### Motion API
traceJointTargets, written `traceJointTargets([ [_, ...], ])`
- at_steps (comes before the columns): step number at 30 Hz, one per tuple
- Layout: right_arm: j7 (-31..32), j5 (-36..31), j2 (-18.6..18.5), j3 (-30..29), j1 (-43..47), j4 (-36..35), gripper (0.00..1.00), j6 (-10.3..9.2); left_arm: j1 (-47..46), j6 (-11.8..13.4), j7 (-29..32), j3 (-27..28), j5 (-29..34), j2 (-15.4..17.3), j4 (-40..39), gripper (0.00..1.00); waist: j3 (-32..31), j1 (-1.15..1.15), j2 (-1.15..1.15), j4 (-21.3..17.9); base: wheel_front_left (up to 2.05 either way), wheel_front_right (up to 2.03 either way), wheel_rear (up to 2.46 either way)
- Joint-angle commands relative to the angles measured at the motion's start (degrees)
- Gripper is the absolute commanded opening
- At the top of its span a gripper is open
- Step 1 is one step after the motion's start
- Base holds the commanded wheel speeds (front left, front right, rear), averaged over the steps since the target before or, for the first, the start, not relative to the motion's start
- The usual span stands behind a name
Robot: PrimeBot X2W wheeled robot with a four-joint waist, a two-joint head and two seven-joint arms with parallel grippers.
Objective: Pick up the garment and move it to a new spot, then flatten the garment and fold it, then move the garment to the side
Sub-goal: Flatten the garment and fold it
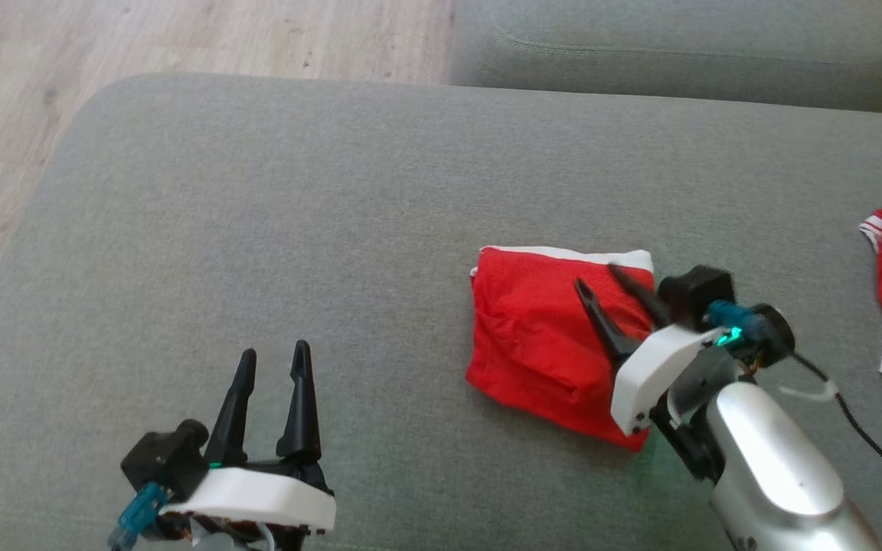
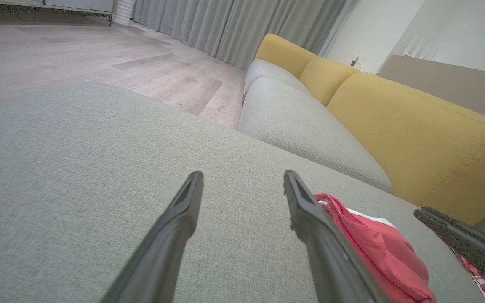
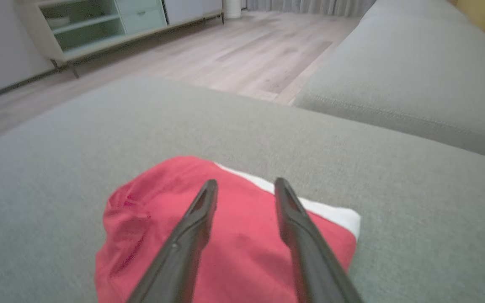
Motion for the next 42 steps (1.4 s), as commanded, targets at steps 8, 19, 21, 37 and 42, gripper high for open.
traceJointTargets([
  [8,-0.53,-1.66,0.49,7.43,-1.58,5.27,0.0,0.2,-2.62,-0.34,-0.66,2.5,0.25,0.33,-1.07,1.0,0.59,0.0,0.0,2.41,0.0,0.0,0.0],
  [19,-2.82,2.81,3.51,19.37,-6.46,11.38,0.0,0.2,-2.95,-0.37,-0.8,2.53,0.25,0.11,-0.89,1.0,0.93,0.0,0.0,3.25,0.0,0.0,0.0],
  [21,-3.07,4.02,3.75,21.71,-7.07,12.36,0.0,0.2,-2.91,-0.38,-0.84,2.54,0.24,0.05,-0.78,1.0,0.92,0.0,0.0,3.19,0.0,0.0,0.0],
  [37,-14.95,7.97,3.45,16.37,-8.31,9.25,1.0,0.2,-2.13,-0.27,-1.27,3.29,0.96,0.44,0.19,1.0,-2.23,0.0,0.0,-2.34,0.0,0.0,0.0],
  [42,-15.51,5.2,3.4,7.56,-4.14,7.25,1.0,0.2,-1.78,0.44,-1.35,2.96,2.2,0.82,1.22,1.0,-4.27,0.0,0.0,-4.67,0.0,0.0,0.0],
])
